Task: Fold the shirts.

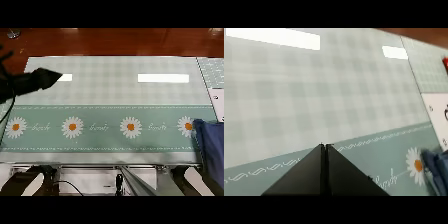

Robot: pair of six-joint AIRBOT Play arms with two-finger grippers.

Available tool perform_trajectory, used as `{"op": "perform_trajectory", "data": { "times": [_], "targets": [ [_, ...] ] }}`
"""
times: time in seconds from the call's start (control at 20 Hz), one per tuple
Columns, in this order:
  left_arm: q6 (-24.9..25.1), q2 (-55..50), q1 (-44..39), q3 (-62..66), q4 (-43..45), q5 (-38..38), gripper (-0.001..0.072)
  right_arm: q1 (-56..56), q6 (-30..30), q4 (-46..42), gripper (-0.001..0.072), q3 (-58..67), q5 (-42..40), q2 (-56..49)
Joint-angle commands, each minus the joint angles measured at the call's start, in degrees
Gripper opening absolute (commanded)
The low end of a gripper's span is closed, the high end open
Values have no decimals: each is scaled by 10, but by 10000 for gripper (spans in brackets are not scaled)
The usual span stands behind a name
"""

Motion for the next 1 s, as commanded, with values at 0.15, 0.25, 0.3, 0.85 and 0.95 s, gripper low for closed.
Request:
{"op": "perform_trajectory", "data": {
  "times": [0.15, 0.25, 0.3, 0.85, 0.95],
  "targets": [
    [-311, -178, -202, 87, 509, -81, 35, 419, 67, -384, 29, -63, -74, -180],
    [-311, -198, -201, 79, 511, -86, 35, 426, 91, -375, 28, -69, -55, -218],
    [-311, -200, -201, 79, 511, -85, 35, 426, 97, -358, 28, -69, -54, -224],
    [-311, -202, -202, 79, 511, -83, 35, 426, 103, -350, 29, -69, -52, -224],
    [-311, -202, -202, 79, 511, -83, 35, 426, 103, -350, 29, -69, -52, -224]
  ]
}}
